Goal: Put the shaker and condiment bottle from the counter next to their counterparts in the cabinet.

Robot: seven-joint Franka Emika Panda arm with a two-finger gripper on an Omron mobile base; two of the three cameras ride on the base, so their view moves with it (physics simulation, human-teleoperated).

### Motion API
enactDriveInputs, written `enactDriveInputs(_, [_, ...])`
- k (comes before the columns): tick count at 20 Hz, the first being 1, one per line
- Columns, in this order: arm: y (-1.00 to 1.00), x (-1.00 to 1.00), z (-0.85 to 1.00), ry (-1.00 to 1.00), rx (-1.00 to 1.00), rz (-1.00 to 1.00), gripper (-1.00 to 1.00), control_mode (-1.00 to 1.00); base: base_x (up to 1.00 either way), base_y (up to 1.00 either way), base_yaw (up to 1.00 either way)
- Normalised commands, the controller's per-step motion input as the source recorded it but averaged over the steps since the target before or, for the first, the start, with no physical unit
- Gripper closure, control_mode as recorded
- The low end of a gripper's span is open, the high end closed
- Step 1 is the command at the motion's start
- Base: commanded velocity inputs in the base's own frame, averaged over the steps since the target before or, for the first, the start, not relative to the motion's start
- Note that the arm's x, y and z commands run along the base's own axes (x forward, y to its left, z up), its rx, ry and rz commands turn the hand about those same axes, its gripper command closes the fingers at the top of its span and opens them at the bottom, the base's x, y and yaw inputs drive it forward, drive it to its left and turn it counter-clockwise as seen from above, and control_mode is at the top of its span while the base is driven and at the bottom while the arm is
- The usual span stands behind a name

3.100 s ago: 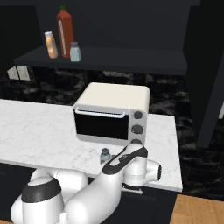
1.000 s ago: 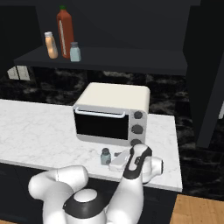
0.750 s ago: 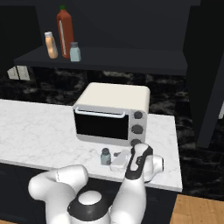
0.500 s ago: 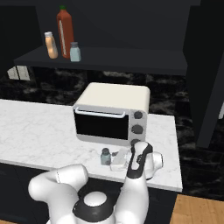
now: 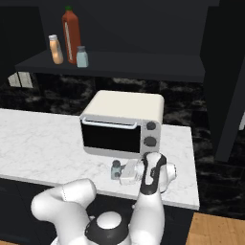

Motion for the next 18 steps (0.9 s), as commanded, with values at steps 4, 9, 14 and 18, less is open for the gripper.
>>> enactDriveInputs(4, [0.00, 0.00, 0.58, -0.01, 0.00, -0.04, 1.00, -1.00, 0.00, 0.00, 0.00])
enactDriveInputs(9, [0.02, -0.11, 0.86, -0.07, -0.03, -0.15, 1.00, -1.00, 0.00, 0.00, 0.00])
enactDriveInputs(14, [0.08, -0.36, 0.72, -0.17, -0.04, -0.14, 1.00, -1.00, 0.00, 0.00, 0.00])
enactDriveInputs(18, [0.13, -0.64, 0.57, -0.11, 0.00, -0.27, 1.00, -1.00, 0.00, 0.00, 0.00])
